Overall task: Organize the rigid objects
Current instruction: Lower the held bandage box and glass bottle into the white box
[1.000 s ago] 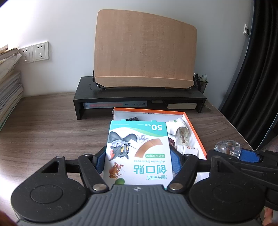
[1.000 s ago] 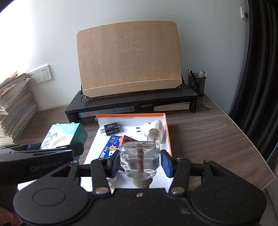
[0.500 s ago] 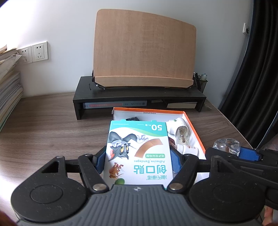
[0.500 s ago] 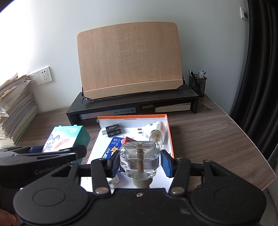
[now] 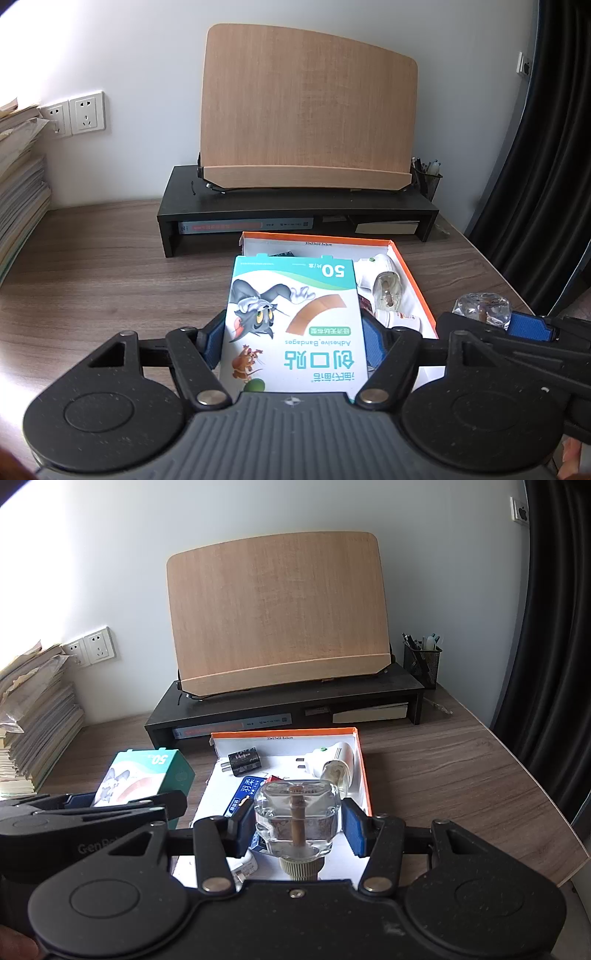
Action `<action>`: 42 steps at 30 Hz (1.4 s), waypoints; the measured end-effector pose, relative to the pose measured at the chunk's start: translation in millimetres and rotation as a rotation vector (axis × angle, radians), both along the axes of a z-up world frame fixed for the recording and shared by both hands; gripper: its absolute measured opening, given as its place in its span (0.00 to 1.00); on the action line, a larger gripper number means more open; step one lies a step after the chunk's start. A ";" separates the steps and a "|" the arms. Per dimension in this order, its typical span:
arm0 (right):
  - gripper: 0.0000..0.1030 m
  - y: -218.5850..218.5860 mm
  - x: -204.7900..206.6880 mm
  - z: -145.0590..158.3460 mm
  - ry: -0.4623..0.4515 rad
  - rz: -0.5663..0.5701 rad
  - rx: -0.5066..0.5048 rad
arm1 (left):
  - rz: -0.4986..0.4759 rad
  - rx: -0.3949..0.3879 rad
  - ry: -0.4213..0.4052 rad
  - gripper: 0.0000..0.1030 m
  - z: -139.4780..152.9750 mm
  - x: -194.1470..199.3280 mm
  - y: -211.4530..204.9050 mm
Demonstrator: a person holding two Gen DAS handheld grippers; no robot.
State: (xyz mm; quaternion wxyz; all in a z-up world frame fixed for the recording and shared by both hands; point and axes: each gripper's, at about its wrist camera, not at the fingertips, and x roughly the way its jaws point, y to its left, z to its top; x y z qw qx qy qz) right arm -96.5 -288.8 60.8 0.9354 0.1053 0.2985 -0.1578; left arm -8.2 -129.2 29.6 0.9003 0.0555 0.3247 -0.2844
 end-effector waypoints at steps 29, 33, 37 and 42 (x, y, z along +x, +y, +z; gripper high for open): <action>0.58 3.8 1.7 -3.4 0.012 -0.003 0.004 | 0.005 -0.001 0.017 0.69 -2.3 5.3 6.7; 0.58 4.2 3.0 -4.4 0.016 -0.002 0.006 | 0.005 0.000 0.022 0.69 -3.5 7.8 6.9; 0.58 5.0 4.9 -5.6 0.023 -0.001 0.005 | 0.003 0.001 0.024 0.69 -4.2 9.5 7.4; 0.58 5.4 7.0 -6.2 0.026 -0.001 0.007 | 0.003 0.003 0.022 0.69 -4.5 9.8 6.9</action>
